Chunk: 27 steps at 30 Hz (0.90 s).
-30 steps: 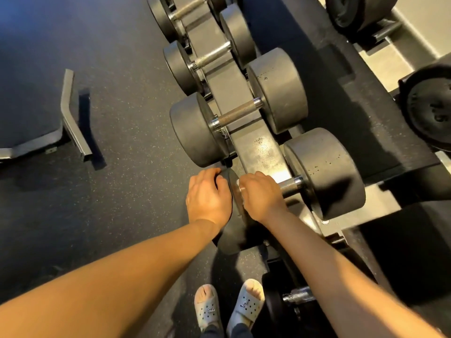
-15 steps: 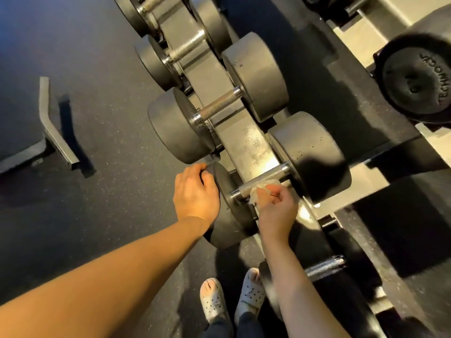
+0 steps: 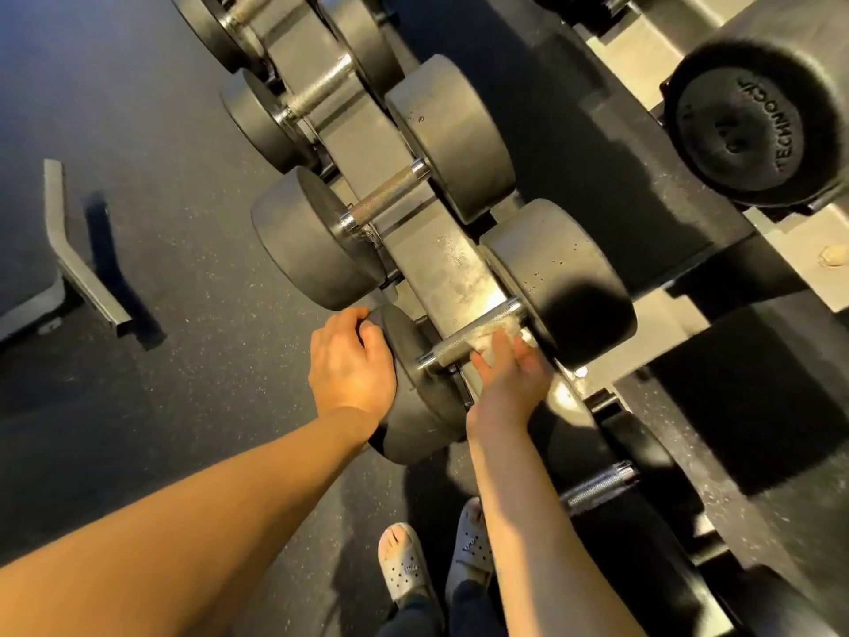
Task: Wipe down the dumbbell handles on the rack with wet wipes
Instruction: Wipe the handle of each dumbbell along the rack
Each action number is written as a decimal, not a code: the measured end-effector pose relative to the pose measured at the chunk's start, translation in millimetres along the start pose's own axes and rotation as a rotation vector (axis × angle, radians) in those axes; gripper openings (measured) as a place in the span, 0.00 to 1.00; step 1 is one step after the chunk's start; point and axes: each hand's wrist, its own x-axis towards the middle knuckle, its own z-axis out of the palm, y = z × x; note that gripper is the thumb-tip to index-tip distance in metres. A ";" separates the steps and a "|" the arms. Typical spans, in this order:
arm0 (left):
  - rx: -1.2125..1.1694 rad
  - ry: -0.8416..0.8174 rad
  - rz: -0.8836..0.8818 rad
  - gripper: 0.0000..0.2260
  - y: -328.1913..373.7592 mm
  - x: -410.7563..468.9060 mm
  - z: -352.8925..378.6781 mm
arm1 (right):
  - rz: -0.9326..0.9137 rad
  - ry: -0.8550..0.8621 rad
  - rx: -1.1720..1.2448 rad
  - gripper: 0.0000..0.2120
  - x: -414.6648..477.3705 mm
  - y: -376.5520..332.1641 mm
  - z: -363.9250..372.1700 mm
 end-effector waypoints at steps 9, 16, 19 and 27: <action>0.007 -0.002 -0.009 0.15 1.4 0.6 -0.8 | -0.012 -0.230 -0.492 0.02 2.1 6.5 -12.7; 0.011 -0.009 -0.018 0.15 -1.7 1.0 1.3 | 0.200 0.068 0.119 0.16 8.5 -15.4 1.8; 0.018 -0.014 -0.013 0.15 -0.8 -1.2 0.0 | 0.185 0.039 0.131 0.19 3.6 -15.7 0.6; 0.010 -0.021 -0.013 0.15 -1.1 -1.9 -1.0 | 0.015 0.024 -0.164 0.09 5.7 -8.1 3.8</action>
